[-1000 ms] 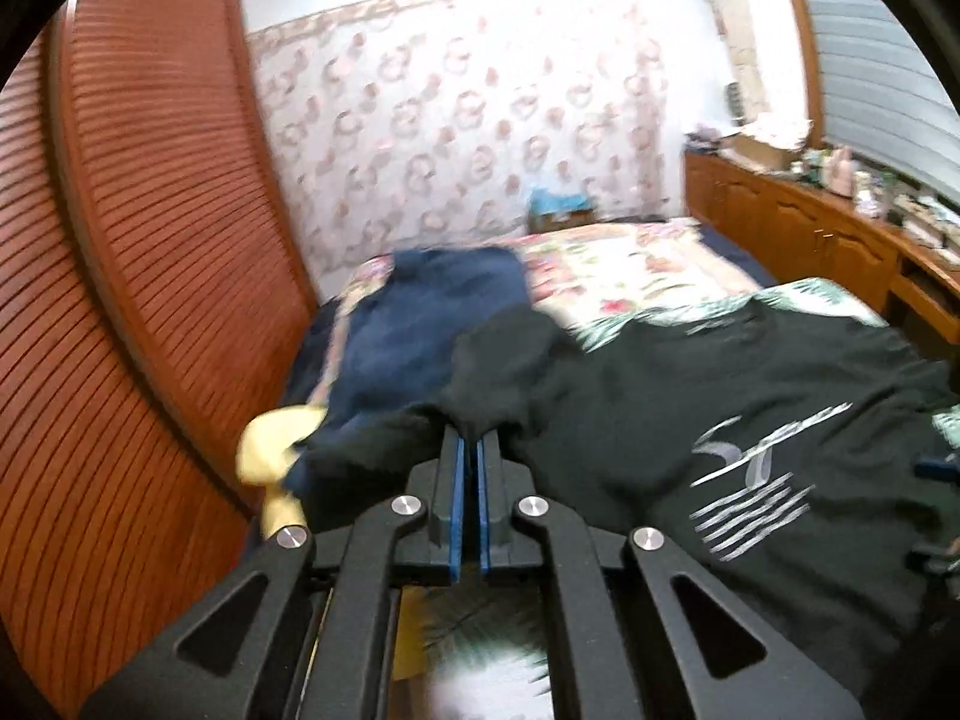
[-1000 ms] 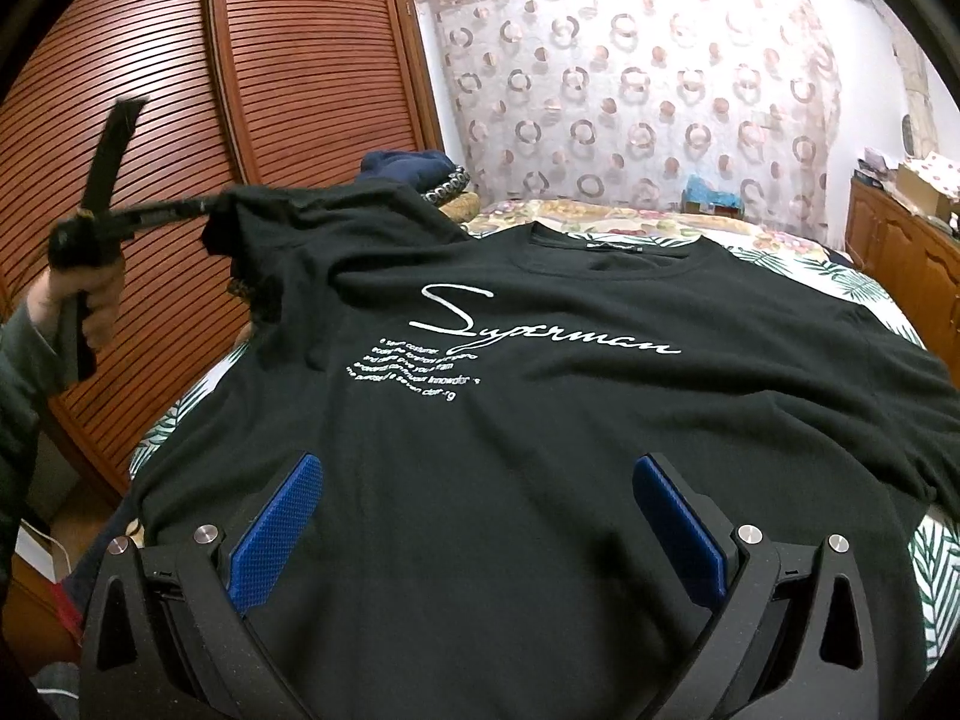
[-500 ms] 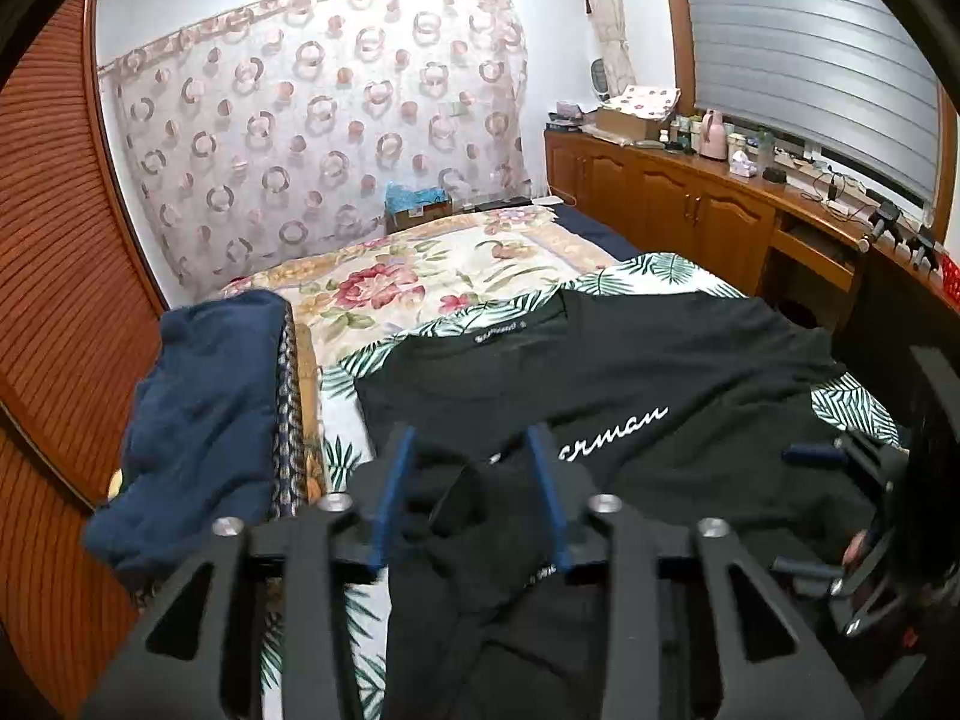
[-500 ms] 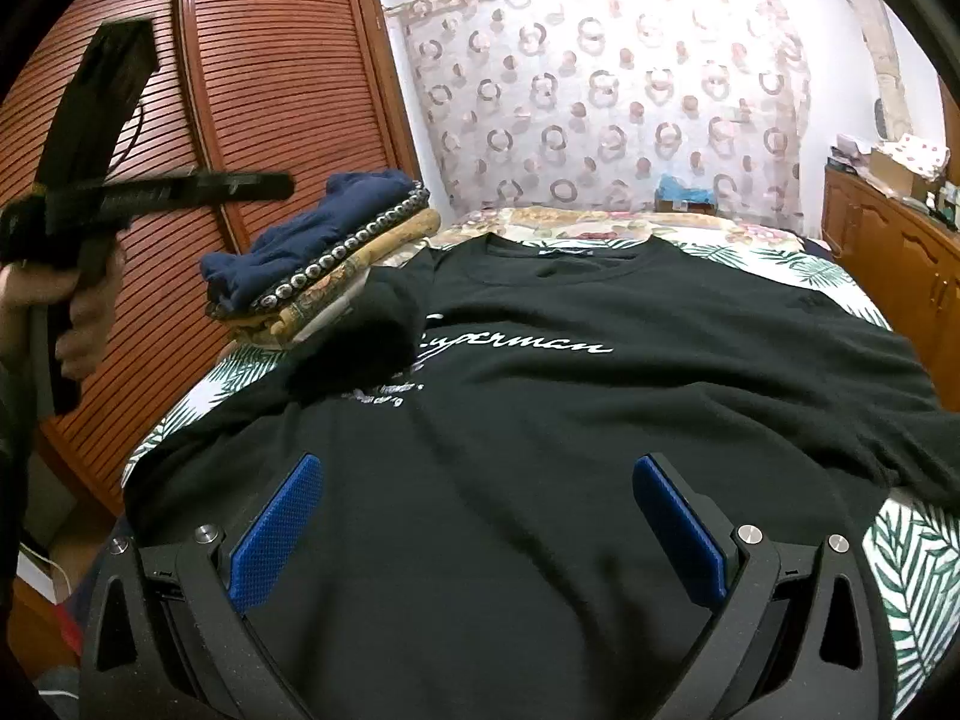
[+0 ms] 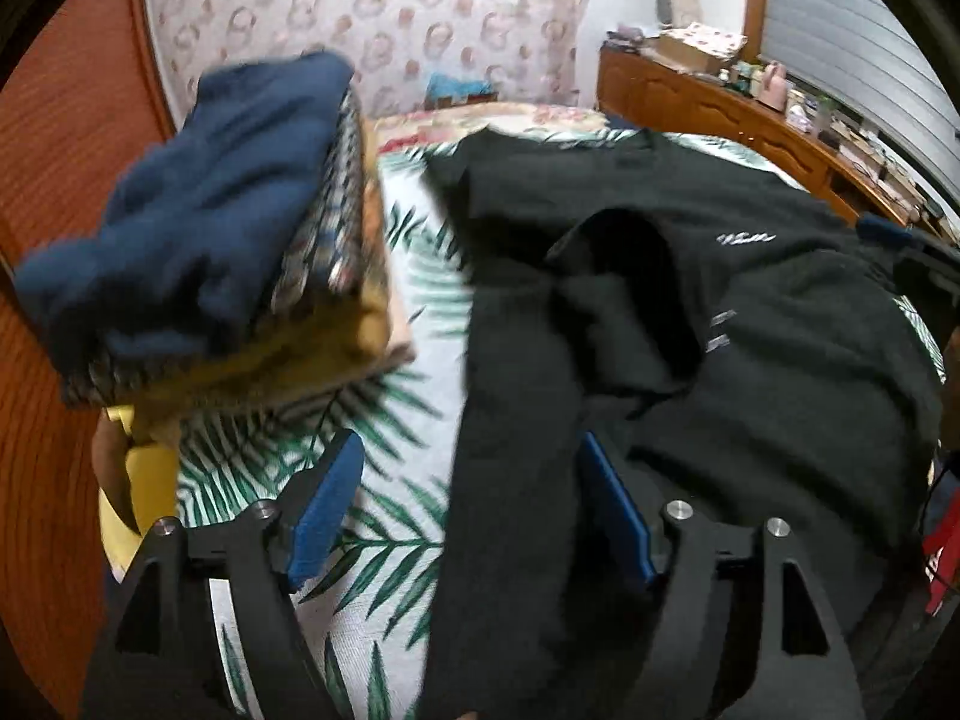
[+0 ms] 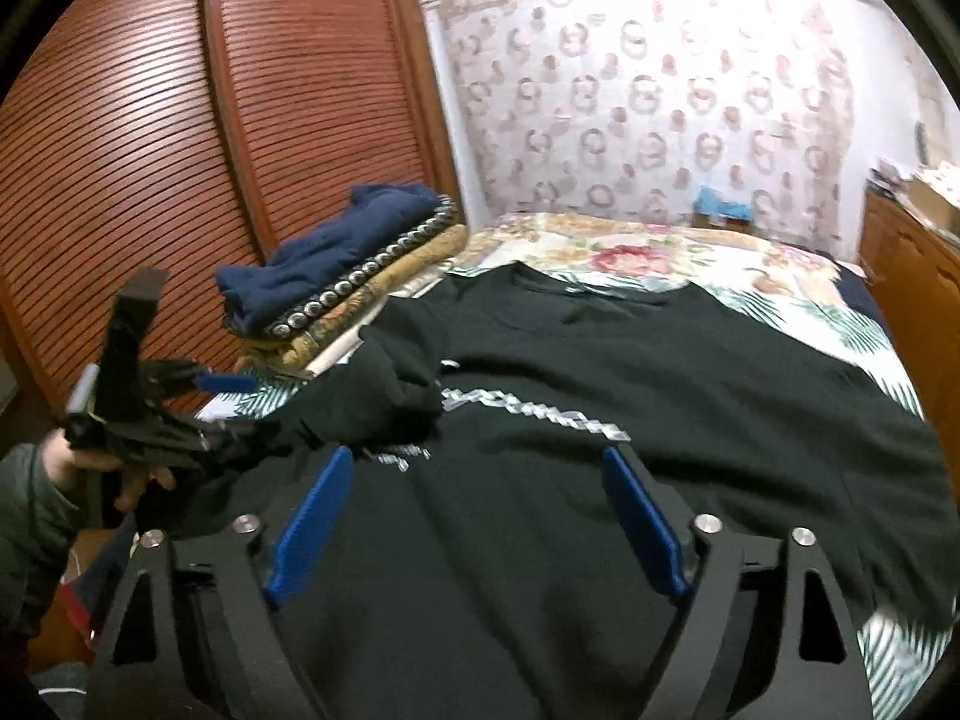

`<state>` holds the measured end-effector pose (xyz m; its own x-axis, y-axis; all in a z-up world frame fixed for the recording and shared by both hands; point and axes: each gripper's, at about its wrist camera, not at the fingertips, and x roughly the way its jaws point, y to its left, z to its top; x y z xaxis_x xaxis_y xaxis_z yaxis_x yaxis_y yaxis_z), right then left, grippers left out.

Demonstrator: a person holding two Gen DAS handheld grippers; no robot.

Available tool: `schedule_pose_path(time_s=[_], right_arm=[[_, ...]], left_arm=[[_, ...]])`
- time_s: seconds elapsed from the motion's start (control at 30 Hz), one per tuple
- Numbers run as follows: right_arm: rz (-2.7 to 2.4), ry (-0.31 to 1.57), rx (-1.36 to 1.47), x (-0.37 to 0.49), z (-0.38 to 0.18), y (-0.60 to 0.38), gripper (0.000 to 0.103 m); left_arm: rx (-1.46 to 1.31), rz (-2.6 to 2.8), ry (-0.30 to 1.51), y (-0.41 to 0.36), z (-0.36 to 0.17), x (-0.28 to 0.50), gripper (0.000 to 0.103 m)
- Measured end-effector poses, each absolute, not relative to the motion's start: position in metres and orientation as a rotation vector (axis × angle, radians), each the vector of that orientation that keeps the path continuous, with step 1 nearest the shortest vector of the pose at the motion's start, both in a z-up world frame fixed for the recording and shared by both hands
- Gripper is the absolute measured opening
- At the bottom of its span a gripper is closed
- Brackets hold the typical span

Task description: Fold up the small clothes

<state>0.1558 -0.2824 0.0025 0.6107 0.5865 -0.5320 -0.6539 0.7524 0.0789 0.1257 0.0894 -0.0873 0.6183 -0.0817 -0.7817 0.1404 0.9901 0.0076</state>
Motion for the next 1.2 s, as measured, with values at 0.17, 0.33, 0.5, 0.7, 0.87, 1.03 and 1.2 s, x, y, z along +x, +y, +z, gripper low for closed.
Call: schedule_pose_path(time_s=[0.17,0.33,0.5,0.7,0.87,1.03,1.2], right_arm=[[0.813,0.596,-0.18,0.173,0.004,-0.24,0.074],[0.878,0.676,-0.223,0.192,-0.012,-0.19,0.065],[0.9,0.742,-0.25,0.216,-0.026,-0.148,0.051],[0.858,0.794,-0.304,0.239,-0.037,-0.129,0.01],[0.747,0.659,-0.121,0.223,-0.016,-0.184,0.007],[0.58,0.743,-0.113,0.211,-0.029,-0.22,0.022],[0.524,0.713,-0.161,0.203,-0.027,-0.219,0.029]], left_arm=[[-0.011,-0.142,0.902,0.1,-0.095,0.128,0.078],[-0.003,-0.14,0.878,0.103,-0.098,0.128,0.079],[-0.004,-0.138,0.873,0.106,-0.1,0.129,0.08],[-0.006,-0.136,0.869,0.108,-0.1,0.129,0.08],[-0.007,-0.13,0.865,0.108,-0.1,0.128,0.08],[-0.007,-0.126,0.865,0.109,-0.101,0.127,0.08],[-0.006,-0.122,0.864,0.107,-0.101,0.126,0.08]])
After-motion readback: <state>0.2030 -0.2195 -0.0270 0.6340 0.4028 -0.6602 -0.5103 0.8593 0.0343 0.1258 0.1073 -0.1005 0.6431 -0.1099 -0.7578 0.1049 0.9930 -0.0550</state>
